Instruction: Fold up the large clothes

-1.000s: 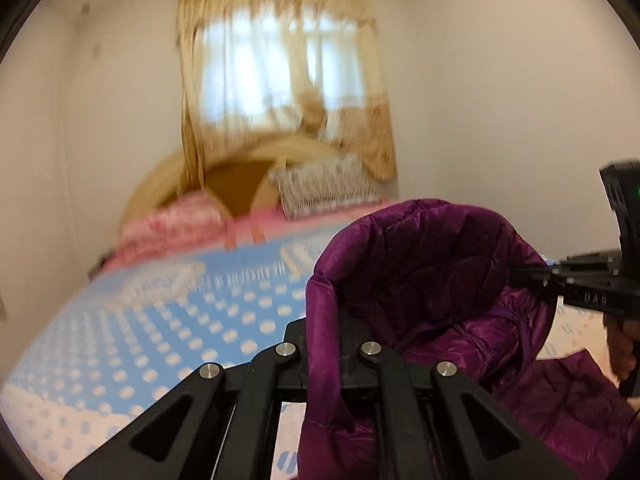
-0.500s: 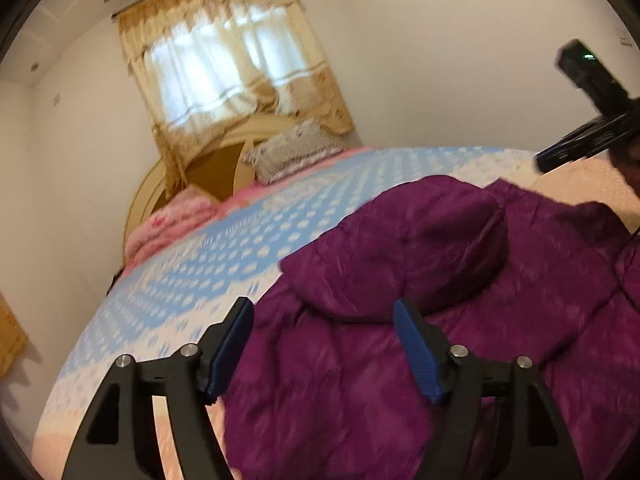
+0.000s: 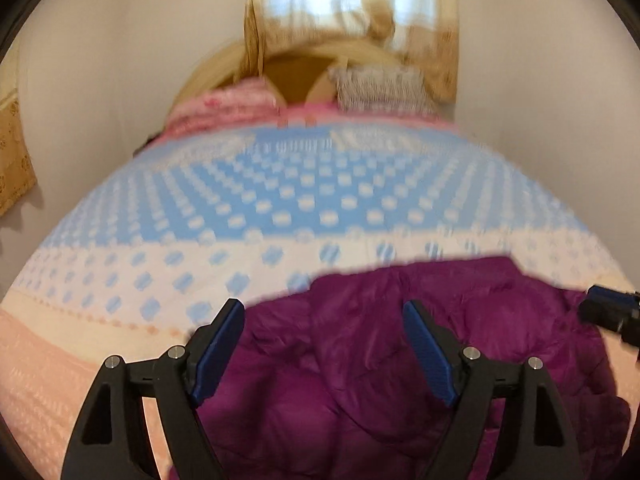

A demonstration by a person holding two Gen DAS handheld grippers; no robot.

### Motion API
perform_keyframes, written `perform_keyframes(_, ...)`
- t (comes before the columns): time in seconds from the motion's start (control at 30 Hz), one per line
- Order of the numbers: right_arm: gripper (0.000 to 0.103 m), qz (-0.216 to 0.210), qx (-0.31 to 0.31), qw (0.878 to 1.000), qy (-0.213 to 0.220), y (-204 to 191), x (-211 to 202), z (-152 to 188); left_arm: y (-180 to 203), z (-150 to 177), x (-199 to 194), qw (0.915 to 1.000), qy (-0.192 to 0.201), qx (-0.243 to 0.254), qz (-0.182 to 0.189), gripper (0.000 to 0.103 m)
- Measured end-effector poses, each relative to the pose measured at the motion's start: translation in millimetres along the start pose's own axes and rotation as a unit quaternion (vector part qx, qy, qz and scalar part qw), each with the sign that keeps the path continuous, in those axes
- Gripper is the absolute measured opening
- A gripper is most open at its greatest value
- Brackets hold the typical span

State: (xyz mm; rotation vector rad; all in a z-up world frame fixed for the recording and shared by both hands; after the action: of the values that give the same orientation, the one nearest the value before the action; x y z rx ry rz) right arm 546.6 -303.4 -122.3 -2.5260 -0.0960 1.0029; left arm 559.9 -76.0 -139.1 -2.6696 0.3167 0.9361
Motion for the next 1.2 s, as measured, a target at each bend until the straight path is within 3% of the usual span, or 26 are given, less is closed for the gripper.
perform_keyframes(0.1,0.056,0.018,-0.028,0.997,-0.07,-5,23,27,29,26,14,0.9977,-0.044,0.05,0.011,0.082)
perform_keyframes(0.2,0.056,0.038,-0.056,0.991,-0.112,5,35,58,52,63,16,0.993,-0.053,0.106,0.007,0.082)
perform_keyframes(0.27,0.056,0.039,-0.052,0.989,-0.134,17,41,72,57,75,13,0.9936,-0.043,0.104,0.013,0.082)
perform_keyframes(0.47,0.055,0.04,-0.062,0.988,-0.136,25,41,83,55,68,2,0.9923,-0.047,0.114,0.013,0.082)
perform_keyframes(0.57,0.055,0.043,-0.065,0.985,-0.153,24,28,78,40,44,-27,0.996,-0.008,0.088,0.017,0.082)
perform_keyframes(0.73,0.055,0.034,-0.056,0.991,-0.115,13,-18,50,16,-3,-44,0.9984,0.037,0.042,-0.006,0.083)
perform_keyframes(0.87,0.054,0.036,0.0,0.999,-0.032,12,-29,6,20,-29,-16,0.9995,0.023,0.005,-0.023,0.083)
perform_keyframes(0.97,0.039,0.072,0.023,0.997,0.004,17,-2,-11,36,-28,11,0.9991,0.003,0.01,-0.04,0.083)
perform_keyframes(1.07,0.032,0.071,0.05,0.996,-0.028,31,37,3,53,-10,33,0.998,-0.027,0.031,-0.049,0.083)
perform_keyframes(1.2,0.03,0.087,0.035,0.994,-0.049,38,67,41,69,25,65,0.9947,-0.075,0.061,-0.034,0.083)
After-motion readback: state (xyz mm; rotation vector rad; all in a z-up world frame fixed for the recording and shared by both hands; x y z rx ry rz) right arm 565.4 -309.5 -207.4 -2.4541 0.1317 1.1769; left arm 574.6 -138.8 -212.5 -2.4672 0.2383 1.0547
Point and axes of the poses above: each gripper's, at about its wrist camera, not at the fingertips, and x roughly the way its jaws point, y to its right, z to its underside, the point moved 3 cm from there along x, roughly the way its jaws point, and after that the axes turned 14 degrees about x, right-handed, at the moved point
